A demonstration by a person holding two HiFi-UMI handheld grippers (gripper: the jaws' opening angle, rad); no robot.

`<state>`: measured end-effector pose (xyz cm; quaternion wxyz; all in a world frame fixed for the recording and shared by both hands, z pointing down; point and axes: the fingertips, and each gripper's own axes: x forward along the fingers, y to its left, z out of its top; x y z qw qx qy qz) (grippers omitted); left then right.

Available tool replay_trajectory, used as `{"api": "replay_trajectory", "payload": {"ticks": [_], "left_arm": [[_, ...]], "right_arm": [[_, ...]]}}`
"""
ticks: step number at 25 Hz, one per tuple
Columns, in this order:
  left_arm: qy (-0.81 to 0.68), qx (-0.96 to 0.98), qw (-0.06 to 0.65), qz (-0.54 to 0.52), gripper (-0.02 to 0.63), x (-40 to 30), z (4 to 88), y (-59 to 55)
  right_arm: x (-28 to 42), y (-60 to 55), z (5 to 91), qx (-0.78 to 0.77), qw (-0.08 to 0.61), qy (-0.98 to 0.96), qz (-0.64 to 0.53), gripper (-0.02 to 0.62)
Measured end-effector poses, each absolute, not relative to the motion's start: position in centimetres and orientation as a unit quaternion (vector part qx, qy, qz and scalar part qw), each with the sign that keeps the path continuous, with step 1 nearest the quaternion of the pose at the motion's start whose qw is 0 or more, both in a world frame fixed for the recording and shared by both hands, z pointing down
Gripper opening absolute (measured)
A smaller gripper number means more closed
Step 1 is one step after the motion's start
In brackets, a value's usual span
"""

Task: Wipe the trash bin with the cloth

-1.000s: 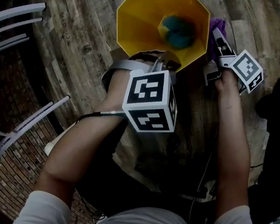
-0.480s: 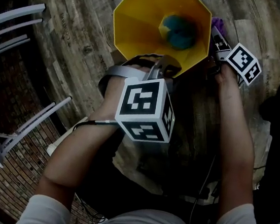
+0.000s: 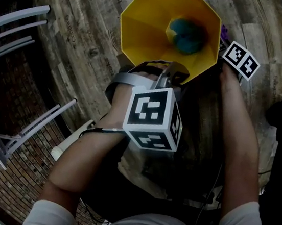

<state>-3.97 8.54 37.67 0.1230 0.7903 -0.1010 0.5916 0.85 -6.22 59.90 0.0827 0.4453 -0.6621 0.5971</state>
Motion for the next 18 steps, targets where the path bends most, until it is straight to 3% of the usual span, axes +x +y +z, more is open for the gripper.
{"api": "replay_trajectory", "payload": {"ticks": [10,18], "left_arm": [[-0.121,0.785,0.109,0.598,0.031,-5.0,37.7,8.4],[-0.113,0.787,0.085,0.601,0.032,-4.8,36.1,9.1]], "right_arm": [[1.7,-6.3,58.0,0.451,0.124,-0.682,0.562,0.115],[5.1,-5.5,51.7,0.47,0.133,-0.683,0.543,0.115]]}}
